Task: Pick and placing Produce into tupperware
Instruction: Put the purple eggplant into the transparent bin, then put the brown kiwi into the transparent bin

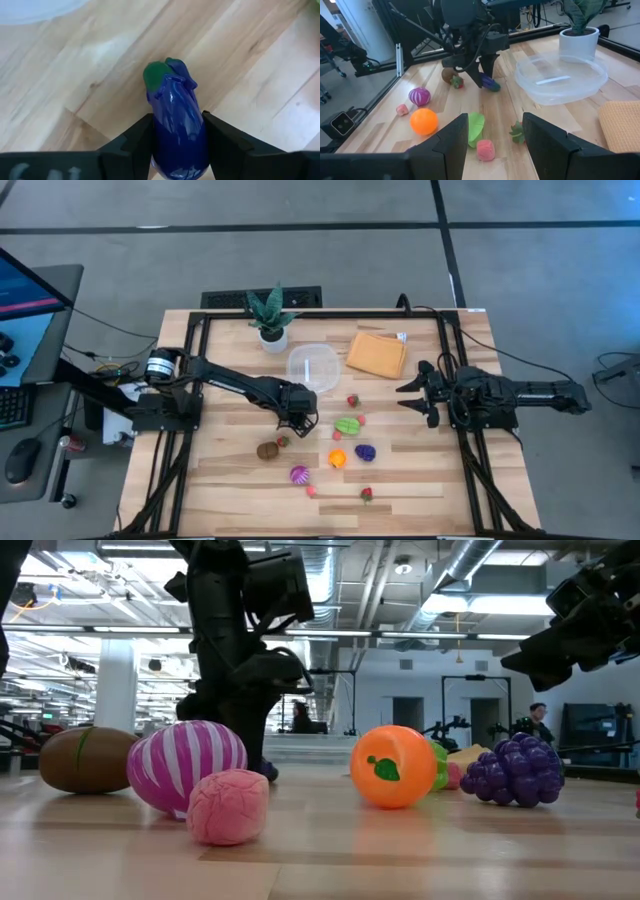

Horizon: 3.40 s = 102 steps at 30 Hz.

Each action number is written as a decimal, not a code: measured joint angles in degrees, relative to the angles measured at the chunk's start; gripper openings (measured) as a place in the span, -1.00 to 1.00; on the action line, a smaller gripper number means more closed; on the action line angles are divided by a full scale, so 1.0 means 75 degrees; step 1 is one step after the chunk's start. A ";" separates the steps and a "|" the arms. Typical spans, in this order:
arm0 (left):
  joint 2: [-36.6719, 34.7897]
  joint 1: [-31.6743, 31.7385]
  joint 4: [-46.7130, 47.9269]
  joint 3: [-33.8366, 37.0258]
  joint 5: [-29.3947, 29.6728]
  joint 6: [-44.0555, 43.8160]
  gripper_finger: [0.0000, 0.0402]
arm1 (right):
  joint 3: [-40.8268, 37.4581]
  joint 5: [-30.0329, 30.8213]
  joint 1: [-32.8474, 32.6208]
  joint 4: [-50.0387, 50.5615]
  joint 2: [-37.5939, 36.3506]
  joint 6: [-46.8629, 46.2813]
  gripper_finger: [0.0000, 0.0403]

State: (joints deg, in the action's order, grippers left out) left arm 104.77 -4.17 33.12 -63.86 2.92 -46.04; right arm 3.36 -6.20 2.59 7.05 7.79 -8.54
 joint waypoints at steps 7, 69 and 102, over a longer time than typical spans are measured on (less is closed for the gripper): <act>0.0000 -0.0169 -0.0005 0.0000 0.0084 0.0127 -0.27 | 0.0000 0.0003 0.0017 0.0000 0.0000 -0.0003 0.05; -0.0792 0.3086 -0.2063 -0.0018 -0.0155 0.6260 -0.27 | -0.0001 0.0211 0.0020 -0.0142 0.0009 -0.0067 0.05; -0.0577 0.3262 -0.2146 -0.0020 -0.0117 0.6116 -0.01 | 0.0000 0.0230 0.0020 -0.0140 0.0009 -0.0073 0.05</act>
State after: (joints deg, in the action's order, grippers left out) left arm 100.44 20.29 17.02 -64.01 2.05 -0.17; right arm 3.36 -4.47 2.74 6.00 7.86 -9.08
